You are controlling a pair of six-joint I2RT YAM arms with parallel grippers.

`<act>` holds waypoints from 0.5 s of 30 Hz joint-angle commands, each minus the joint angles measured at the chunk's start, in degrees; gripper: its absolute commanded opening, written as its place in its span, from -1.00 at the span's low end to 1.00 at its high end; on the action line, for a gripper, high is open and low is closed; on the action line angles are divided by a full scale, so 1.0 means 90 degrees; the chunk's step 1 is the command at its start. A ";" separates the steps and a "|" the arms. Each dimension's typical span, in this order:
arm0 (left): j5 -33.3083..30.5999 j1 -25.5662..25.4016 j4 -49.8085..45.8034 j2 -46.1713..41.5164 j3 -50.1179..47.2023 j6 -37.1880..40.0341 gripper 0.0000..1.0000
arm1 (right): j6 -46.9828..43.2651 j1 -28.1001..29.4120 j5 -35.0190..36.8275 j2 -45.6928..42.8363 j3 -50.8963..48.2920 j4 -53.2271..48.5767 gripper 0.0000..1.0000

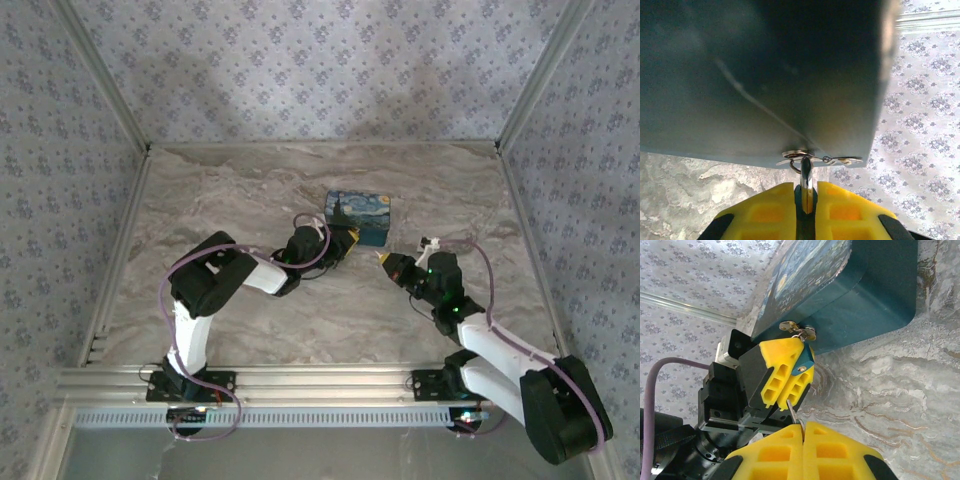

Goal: Unlock the padlock with the key

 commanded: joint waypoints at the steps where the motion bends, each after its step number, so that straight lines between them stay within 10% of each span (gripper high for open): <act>1: 0.0074 -0.0047 0.0510 0.0023 0.0126 -0.0036 -0.86 | 0.0130 0.0074 0.0233 0.0002 0.0153 0.0273 -1.00; 15: 0.0083 -0.0039 0.0657 0.0062 0.0067 -0.0089 -0.86 | 0.0227 0.0241 0.0268 0.0014 0.0288 0.0304 -1.00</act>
